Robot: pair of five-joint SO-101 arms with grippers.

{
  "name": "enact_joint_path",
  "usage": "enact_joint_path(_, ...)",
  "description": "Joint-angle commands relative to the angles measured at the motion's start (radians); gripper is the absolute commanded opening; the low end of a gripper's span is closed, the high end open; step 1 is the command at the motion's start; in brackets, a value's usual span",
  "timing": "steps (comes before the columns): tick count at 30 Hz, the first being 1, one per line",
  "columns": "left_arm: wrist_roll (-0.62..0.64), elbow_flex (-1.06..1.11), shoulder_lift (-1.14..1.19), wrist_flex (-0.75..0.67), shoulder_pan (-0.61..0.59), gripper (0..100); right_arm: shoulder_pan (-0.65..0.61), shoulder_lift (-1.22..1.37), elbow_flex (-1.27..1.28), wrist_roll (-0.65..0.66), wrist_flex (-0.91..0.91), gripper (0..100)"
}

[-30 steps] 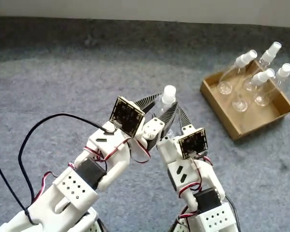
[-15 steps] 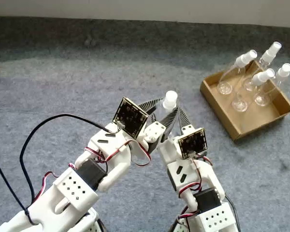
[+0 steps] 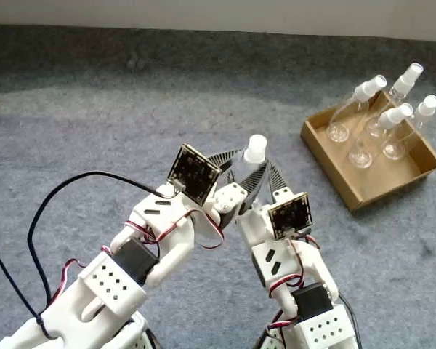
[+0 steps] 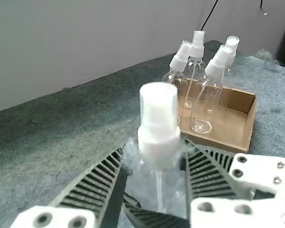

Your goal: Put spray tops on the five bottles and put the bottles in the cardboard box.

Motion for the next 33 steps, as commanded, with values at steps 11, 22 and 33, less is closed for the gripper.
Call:
enact_joint_path(11, -0.012, -0.010, -0.320, 0.261, -0.041, 18, 0.016, -0.015, -0.015, -0.003, 0.001, 10.5)
enact_joint_path(22, -0.012, -0.008, -0.615, 0.605, -0.150, 12, 0.107, -0.007, -0.024, -0.003, 0.001, 10.5)
enact_joint_path(33, -0.012, -0.010, -0.697, 0.721, -0.285, 0, 0.302, -0.004, -0.283, -0.005, 0.255, 10.5)
